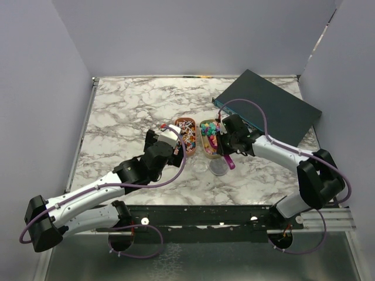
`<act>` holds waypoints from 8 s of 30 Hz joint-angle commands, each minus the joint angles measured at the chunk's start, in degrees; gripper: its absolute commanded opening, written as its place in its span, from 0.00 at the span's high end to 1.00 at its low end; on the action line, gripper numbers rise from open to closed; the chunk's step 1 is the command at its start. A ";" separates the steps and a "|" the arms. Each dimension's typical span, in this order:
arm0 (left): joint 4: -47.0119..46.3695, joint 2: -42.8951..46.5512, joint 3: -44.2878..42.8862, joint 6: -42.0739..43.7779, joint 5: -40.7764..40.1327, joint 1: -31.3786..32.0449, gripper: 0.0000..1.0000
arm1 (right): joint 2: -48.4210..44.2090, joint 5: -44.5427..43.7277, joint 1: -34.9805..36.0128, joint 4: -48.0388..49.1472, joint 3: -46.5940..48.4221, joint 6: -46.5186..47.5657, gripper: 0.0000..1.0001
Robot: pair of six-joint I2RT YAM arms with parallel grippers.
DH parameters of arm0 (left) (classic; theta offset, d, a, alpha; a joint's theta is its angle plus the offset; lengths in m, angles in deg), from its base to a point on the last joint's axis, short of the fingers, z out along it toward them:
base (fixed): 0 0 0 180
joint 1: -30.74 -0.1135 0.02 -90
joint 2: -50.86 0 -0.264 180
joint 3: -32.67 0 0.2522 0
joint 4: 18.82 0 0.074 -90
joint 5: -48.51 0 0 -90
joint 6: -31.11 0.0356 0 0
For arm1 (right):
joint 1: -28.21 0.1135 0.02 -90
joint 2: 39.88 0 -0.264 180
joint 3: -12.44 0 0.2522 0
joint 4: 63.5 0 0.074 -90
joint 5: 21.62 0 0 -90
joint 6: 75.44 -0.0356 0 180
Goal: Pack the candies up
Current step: Scoop the fake candies from the storage box, then place the fake candies in the packing bottle, then scoop the fake candies from the storage box.
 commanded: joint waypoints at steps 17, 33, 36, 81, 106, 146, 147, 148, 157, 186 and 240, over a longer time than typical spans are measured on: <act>0.44 1.21 -0.58 -0.45 -0.31 -0.24 0.01 | -22.02 1.38 -0.23 9.10 -11.54 13.63 0.99; 0.10 4.22 -0.43 -1.20 1.19 -0.24 0.01 | -27.10 14.91 0.64 -11.41 -4.37 35.05 0.99; 0.01 5.32 -0.35 -1.17 1.00 -0.24 0.01 | -26.40 18.07 0.90 -18.19 -1.75 40.17 0.99; -0.05 17.33 0.08 -0.46 -3.72 -0.25 0.01 | -1.54 -2.08 14.29 -52.93 24.65 37.13 0.99; 0.45 21.62 0.17 -1.00 -5.07 -0.33 0.01 | 9.46 -12.39 21.24 -61.22 35.23 35.23 0.99; -1.83 16.75 0.43 -3.40 9.12 -0.94 0.01 | -21.59 -2.94 22.91 -25.80 10.34 35.00 0.99; -2.20 16.22 0.49 -3.39 11.39 -0.94 0.01 | -22.62 -2.22 22.88 -24.46 9.16 35.16 0.99; -2.33 15.88 0.36 -3.54 12.37 -0.94 0.01 | -23.66 -1.42 22.93 -23.30 8.02 35.43 0.99; -2.98 12.08 -1.76 -5.73 24.96 -0.94 0.01 | -29.55 3.56 22.90 -18.59 1.50 37.97 0.99; -1.97 4.49 -3.92 -12.55 22.86 -0.97 0.01 | -52.66 14.15 22.87 0.87 -7.83 37.94 0.99; 1.24 14.07 1.17 -2.91 3.50 -0.95 0.01 | -6.74 -8.53 11.42 -36.20 17.80 -14.61 0.99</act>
